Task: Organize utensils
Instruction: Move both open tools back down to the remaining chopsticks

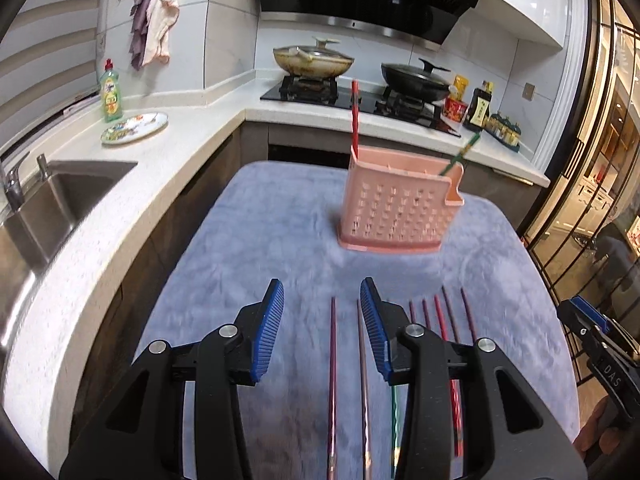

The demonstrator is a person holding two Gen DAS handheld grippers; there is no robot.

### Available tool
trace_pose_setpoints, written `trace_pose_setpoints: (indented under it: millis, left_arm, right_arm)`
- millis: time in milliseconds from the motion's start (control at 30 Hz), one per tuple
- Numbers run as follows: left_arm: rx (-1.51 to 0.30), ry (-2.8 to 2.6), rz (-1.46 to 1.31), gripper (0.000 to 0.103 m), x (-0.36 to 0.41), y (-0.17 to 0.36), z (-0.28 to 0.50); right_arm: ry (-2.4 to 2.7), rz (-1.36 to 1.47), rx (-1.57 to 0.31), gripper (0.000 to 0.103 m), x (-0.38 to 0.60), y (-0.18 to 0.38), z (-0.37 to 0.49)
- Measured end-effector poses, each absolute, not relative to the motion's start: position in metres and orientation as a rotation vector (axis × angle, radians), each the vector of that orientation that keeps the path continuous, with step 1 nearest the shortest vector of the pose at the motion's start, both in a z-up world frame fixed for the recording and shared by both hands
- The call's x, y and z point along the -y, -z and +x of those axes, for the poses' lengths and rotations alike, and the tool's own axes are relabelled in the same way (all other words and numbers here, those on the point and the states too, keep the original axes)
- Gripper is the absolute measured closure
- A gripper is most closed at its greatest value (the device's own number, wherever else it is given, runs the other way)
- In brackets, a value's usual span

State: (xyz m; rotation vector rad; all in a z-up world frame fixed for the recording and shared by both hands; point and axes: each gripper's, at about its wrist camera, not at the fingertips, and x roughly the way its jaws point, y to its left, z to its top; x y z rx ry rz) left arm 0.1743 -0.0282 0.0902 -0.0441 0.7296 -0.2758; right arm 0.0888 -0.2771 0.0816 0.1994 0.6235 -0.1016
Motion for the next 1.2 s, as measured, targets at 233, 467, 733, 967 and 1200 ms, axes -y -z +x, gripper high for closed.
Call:
trace_pose_setpoints:
  millis: [233,467,733,967,1200]
  left_arm:
    - [-0.809,0.261,-0.028,0.065,0.018,-0.049,0.141]
    - [-0.877,0.244,0.002,0.063,0.015,-0.015,0.121]
    - [-0.921,0.248,-0.002,0.059,0.013,0.004,0.109]
    - [-0.950,0.249,0.003,0.056,0.016,0.017,0.106]
    - [-0.983,0.253,0.014,0.053,0.018,0.031,0.103]
  right_arm:
    - [0.126,0.193,-0.707,0.065,0.275,-0.043,0.061]
    - [0.145,0.203,-0.783,0.066,0.272,-0.006,0.044]
    - [0.156,0.204,-0.842,0.066,0.270,0.021,0.041]
    - [0.153,0.206,-0.864,0.068,0.269,0.031,0.044]
    - [0.146,0.202,-0.883,0.077,0.266,0.039,0.048]
